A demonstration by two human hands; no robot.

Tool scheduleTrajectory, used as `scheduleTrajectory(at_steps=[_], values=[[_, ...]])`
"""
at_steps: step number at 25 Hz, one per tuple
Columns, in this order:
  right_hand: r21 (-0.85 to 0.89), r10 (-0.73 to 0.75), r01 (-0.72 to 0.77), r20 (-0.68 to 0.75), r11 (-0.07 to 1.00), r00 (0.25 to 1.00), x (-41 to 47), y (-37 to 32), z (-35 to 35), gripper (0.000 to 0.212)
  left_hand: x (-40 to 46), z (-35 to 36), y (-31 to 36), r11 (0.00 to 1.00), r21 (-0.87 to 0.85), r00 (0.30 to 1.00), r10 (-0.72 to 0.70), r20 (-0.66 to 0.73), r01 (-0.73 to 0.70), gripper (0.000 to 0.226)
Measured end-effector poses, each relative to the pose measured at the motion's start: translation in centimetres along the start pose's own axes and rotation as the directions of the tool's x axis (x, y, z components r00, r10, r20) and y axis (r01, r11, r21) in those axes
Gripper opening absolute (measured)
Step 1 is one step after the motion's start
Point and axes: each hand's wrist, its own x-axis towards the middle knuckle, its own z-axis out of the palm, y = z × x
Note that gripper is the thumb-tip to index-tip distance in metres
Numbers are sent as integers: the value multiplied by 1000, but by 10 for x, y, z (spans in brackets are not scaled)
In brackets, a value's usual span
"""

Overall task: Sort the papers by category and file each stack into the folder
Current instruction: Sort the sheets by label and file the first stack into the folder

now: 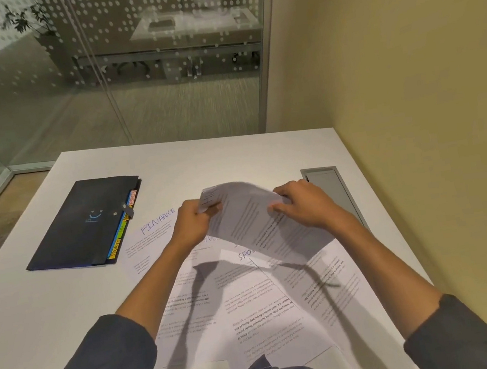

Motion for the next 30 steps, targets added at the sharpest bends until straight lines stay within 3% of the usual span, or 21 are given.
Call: scheduleTrajectory(at_steps=[4, 8, 10, 12, 15, 18, 24, 30], values=[[174, 5, -5, -4, 985, 1000, 9, 1, -11, 21, 11, -12, 26, 994, 85, 995, 69, 66, -75, 29], [472, 82, -48, -52, 880, 995, 3, 18, -23, 23, 19, -39, 39, 994, 100, 990, 40, 138, -54, 23], [637, 154, -62, -90, 768, 984, -4, 28, -27, 18, 21, -49, 39, 998, -51, 999, 44, 31, -42, 14], [773, 227, -74, -92, 630, 969, -11, 37, -26, 16, 20, -53, 41, 952, -306, 998, 12, -56, -29, 5], [904, 325, -121, -21, 411, 946, -16, 43, -16, 22, 16, -45, 47, 850, -526, 999, 1, -37, -21, 18], [949, 353, -171, 70, 264, 933, -17, 41, -2, 30, 16, -32, 57, 760, -650, 998, 50, 29, -19, 29], [974, 329, -166, 107, 156, 938, -20, 26, 15, 30, 28, -21, 63, 465, -883, 995, 44, 91, 60, 32], [968, 322, -203, 148, 147, 935, -22, 22, 23, 32, 22, -20, 70, 451, -892, 998, 32, 59, 38, 23]])
